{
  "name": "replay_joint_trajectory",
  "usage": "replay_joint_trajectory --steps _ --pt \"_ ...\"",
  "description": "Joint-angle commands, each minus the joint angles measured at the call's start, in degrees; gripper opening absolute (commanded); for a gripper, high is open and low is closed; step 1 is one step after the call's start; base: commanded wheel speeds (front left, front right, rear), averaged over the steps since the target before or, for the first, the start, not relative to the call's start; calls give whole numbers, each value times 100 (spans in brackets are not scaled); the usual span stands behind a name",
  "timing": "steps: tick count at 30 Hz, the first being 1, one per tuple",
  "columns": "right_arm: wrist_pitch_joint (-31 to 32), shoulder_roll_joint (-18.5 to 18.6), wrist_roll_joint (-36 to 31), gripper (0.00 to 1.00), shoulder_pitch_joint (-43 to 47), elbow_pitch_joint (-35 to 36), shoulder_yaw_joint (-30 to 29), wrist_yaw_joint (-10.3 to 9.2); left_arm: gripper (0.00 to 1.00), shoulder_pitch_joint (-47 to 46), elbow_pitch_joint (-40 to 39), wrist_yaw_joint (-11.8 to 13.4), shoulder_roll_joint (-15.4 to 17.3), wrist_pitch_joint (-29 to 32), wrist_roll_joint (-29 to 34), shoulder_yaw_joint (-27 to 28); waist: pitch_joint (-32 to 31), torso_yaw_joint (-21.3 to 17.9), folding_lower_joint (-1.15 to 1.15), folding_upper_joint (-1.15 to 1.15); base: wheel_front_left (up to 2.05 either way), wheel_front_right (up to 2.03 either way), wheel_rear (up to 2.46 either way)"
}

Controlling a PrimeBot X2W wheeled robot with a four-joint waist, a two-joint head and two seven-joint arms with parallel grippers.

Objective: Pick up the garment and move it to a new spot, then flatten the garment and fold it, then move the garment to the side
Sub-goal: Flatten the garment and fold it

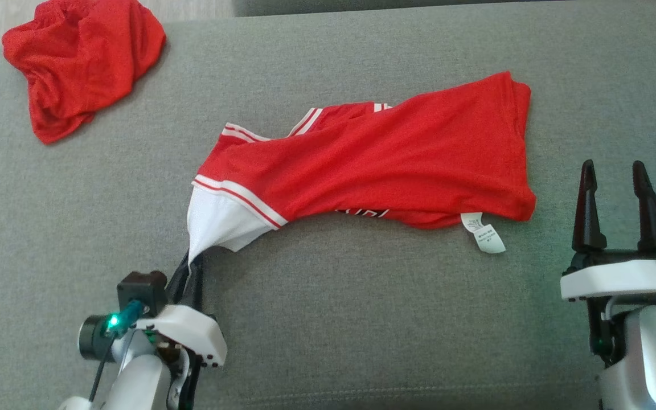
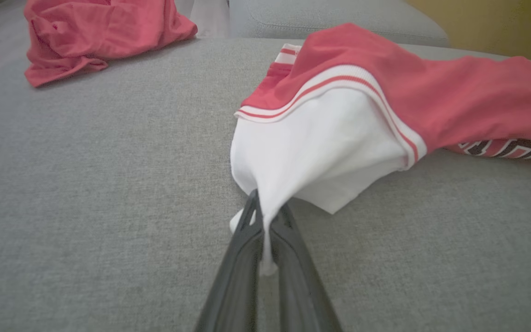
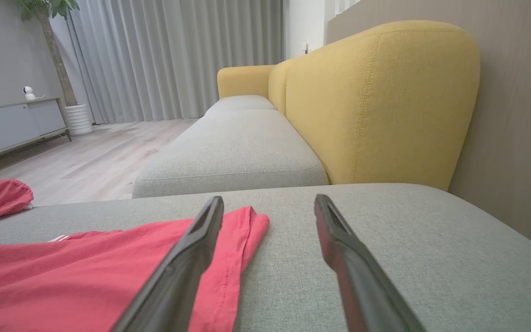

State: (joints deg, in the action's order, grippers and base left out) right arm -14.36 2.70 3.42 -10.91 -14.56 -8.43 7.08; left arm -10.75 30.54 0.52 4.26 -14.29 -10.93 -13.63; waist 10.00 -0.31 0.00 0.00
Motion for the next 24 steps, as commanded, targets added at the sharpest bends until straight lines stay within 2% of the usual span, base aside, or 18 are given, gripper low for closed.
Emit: replay_joint_trajectory --steps 1,11,19,24 --pt "-63 18 -67 100 11 184 93 41 100 -82 -89 26 26 -71 -65 246 -19 -4 0 0 0 0 0" --pt "-63 18 -93 100 162 165 72 41 100 216 -98 123 46 -71 -167 645 -227 37 0 0 0 0 0" --pt "-63 18 -109 100 334 209 76 41 100 568 -741 191 78 -71 -140 1053 -468 126 0 0 0 0 0" --pt "-63 18 -115 100 453 249 102 41 100 655 -1181 79 17 -71 -78 1061 -629 195 0 0 0 0 0"
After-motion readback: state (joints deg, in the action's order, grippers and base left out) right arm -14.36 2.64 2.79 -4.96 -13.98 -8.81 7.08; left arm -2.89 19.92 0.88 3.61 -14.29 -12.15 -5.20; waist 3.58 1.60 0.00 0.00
